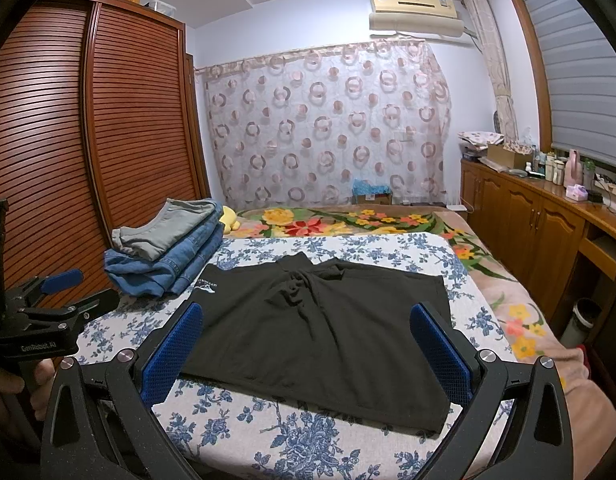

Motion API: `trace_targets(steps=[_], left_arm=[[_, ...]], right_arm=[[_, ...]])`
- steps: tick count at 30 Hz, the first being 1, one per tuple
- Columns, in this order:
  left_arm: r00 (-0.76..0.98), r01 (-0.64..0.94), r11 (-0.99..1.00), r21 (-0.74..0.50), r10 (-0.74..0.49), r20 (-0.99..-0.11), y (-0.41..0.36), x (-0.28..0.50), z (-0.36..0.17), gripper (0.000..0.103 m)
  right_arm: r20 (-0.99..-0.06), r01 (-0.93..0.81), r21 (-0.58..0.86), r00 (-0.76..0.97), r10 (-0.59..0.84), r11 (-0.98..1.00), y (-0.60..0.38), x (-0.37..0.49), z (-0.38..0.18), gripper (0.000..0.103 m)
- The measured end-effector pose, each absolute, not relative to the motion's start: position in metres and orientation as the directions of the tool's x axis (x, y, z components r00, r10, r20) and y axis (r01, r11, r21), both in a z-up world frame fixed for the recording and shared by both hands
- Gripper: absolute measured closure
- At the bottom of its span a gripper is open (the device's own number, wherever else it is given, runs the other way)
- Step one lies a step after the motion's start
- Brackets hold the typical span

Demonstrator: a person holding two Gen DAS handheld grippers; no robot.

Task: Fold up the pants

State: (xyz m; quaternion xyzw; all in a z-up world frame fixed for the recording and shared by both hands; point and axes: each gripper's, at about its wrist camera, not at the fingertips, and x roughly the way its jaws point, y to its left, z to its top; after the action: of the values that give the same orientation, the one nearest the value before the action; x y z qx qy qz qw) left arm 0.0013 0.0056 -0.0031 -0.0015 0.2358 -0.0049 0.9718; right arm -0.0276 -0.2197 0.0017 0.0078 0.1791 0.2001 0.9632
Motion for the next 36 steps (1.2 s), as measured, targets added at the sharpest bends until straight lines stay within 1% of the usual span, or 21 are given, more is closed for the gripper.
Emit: trace_targets(steps=[28,36], left_arm=[[0.889,0.009,1.0,-0.005,-0.01,-0.458,0.0055,0.0011,-0.003,0.0],[0.874,0.008,1.0,-0.008,-0.011,-0.486,0.0079,0.0058,-0.0078,0.0]], right_arm=[[-0.338,-0.388,0.082,0.856,0.392,0.918,-0.218,-0.0265,0.003,0.0],[-0.363,-0.389,0.087,0.845,0.393,0.917,-0.2193,-0.0185,-0.0016,0.0]])
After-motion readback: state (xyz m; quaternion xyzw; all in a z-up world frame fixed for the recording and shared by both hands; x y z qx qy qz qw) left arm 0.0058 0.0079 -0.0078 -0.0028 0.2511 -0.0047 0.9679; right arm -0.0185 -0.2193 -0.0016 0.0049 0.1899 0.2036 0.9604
